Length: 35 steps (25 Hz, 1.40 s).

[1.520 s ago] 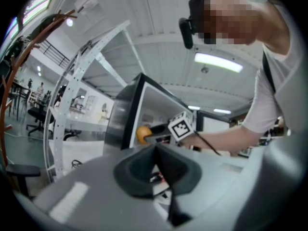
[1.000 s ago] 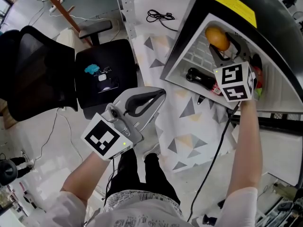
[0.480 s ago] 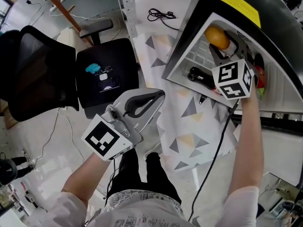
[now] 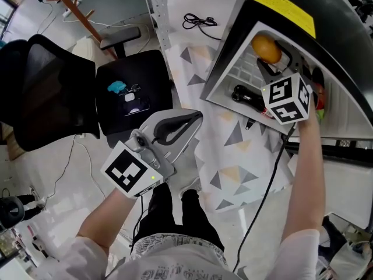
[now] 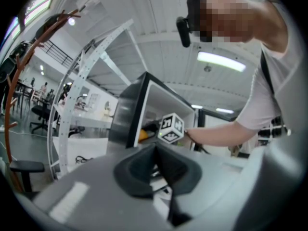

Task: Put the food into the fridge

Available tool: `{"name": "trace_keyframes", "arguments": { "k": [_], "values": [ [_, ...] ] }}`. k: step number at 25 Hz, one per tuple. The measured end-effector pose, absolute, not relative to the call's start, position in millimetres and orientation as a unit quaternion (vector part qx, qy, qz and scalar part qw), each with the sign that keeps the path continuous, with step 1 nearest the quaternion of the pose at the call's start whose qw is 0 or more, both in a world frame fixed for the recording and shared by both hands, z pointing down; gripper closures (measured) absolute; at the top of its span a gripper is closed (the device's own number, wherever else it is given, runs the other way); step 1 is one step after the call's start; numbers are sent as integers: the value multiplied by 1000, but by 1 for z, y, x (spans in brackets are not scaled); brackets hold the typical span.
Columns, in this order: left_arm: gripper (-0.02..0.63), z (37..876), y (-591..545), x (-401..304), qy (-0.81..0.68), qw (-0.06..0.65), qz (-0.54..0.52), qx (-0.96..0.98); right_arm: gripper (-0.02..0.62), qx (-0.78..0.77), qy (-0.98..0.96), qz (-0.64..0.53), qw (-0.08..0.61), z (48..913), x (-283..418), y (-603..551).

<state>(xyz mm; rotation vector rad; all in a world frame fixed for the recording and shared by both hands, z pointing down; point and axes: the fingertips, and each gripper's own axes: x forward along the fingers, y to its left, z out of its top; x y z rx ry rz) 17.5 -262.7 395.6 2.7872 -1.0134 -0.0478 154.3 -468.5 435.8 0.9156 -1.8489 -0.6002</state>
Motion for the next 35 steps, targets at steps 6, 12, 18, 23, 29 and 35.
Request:
{"name": "trace_keyframes", "arguments": {
  "k": [6,12,18,23,29,35],
  "values": [
    [600,392,-264,16,-339,84,-17,937,328,375,-751,-257,479,436,153,-468],
    [600,391,-263,17,-337,82,-16,938,328,378,-749,-263,477,435,154,-466],
    [600,386,-263,18,-334,80,-15,939,328,379,-757,-256,466,430,154,-460],
    [600,378,-262,21,-331,74,-14,941,327,387,-768,-255,442,414,153,-444],
    [600,364,-258,26,-327,64,-9,943,328,404,-795,-235,388,385,151,-409],
    [600,350,-249,29,-326,51,-1,944,391,430,-815,-214,323,356,149,-369]
  ]
}}
